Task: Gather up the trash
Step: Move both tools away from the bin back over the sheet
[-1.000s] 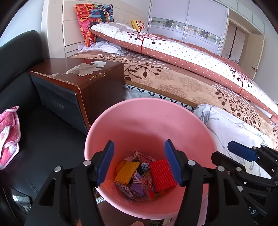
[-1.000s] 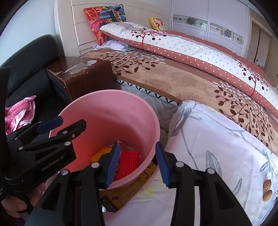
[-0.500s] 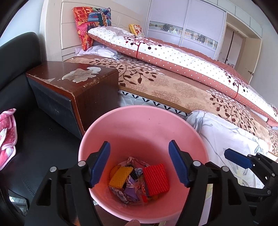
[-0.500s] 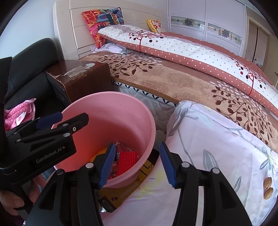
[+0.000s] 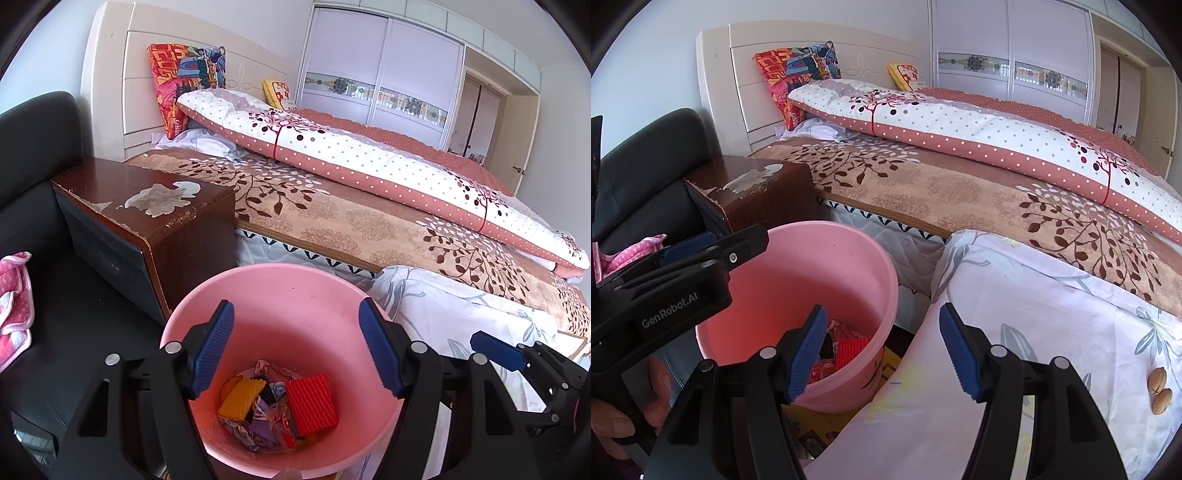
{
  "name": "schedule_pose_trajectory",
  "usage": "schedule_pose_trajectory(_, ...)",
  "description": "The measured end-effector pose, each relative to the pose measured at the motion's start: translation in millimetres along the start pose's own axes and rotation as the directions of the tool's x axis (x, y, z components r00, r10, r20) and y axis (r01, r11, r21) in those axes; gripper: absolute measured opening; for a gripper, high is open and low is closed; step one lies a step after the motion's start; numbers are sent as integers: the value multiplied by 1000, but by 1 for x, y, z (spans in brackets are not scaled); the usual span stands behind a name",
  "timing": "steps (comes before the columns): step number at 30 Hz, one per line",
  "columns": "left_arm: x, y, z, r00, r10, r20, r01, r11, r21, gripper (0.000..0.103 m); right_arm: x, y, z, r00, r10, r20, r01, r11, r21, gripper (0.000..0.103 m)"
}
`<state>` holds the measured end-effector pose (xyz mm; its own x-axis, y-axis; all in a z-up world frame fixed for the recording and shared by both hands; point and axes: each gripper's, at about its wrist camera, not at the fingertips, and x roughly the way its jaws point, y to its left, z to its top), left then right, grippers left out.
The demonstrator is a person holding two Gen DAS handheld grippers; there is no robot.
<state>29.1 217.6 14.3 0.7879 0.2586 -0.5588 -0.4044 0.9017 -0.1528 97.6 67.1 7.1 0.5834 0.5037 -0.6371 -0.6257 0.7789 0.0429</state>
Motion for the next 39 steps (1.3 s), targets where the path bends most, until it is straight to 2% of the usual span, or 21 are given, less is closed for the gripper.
schedule_pose_trajectory(10, -12, -18, 1, 1000, -12, 16, 11, 999, 34, 70, -31, -12, -6, 995, -46, 88, 44, 999, 32, 68)
schedule_pose_trajectory(18, -25, -37, 0, 998, -17, 64, 12, 997, 75, 70, -50, -20, -16, 986, -97, 136, 92, 995, 39, 70)
schedule_pose_trajectory(24, -33, -55, -2, 996, -35, 84, 26, 993, 112, 70, -59, -33, -25, 984, -117, 138, 109, 992, 69, 71)
schedule_pose_trajectory(39, -40, -100, -19, 994, -87, 63, 74, 980, 187, 70, -82, -68, -48, 972, -185, 145, 165, 976, 142, 72)
